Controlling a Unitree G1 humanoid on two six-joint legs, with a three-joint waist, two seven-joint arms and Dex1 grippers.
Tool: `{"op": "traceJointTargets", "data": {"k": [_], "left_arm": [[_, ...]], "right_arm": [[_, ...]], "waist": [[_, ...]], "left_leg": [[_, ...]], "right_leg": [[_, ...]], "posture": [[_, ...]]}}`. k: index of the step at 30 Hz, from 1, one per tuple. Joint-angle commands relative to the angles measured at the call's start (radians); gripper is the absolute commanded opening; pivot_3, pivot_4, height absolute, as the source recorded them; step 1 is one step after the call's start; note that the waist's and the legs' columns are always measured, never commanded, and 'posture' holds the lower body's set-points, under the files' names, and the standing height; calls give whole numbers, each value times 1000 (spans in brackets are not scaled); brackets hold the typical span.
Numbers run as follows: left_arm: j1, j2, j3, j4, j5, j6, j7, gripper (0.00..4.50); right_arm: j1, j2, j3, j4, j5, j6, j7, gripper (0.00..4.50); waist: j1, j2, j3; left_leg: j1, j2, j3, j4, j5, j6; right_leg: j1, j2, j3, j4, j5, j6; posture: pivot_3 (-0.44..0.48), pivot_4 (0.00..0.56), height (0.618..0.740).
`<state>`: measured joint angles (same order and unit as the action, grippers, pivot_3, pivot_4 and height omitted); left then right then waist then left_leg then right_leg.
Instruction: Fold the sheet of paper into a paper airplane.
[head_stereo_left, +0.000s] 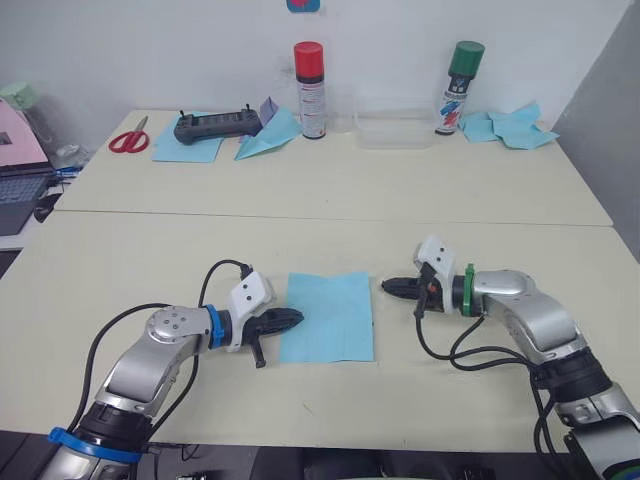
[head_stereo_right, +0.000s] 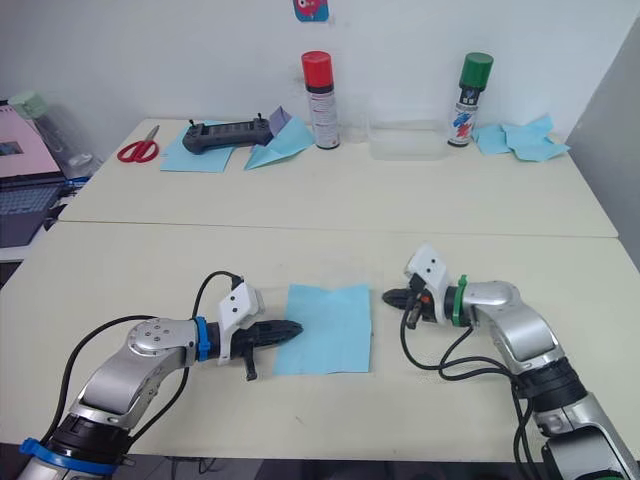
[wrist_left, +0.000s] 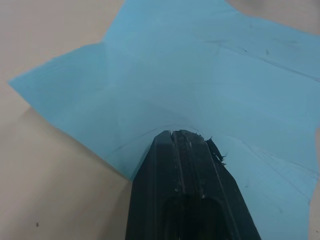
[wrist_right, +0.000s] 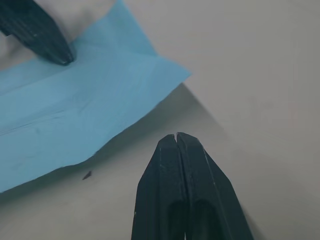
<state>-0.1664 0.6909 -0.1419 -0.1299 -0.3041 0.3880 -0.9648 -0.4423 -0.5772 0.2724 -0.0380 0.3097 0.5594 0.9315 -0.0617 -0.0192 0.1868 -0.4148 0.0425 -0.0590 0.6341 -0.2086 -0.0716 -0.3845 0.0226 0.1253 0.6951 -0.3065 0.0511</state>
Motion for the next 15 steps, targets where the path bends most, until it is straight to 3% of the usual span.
{"op": "traceJointTargets", "data": {"k": [1, 7, 15], "left_arm": [[21, -11, -35, 8, 33, 19, 12, 0], [24, -17, -41, 6, 34, 17, 15, 0], [33, -17, -43, -2, 38, 20, 22, 0]], "right_arm": [[7, -3, 30, -48, 1, 19, 46, 28], [1, 7, 50, -65, 37, 84, 108, 28], [-69, 146, 3, -26, 104, 174, 61, 28]], "waist": [[3, 0, 0], [6, 0, 0], [6, 0, 0]], "left_leg": [[0, 0, 0, 0, 0, 0], [0, 0, 0, 0, 0, 0], [0, 0, 0, 1, 0, 0]], "right_leg": [[0, 0, 0, 0, 0, 0], [0, 0, 0, 0, -1, 2], [0, 0, 0, 0, -1, 2]], "posture": [[0, 150, 740], [0, 150, 740], [0, 150, 740]]}}
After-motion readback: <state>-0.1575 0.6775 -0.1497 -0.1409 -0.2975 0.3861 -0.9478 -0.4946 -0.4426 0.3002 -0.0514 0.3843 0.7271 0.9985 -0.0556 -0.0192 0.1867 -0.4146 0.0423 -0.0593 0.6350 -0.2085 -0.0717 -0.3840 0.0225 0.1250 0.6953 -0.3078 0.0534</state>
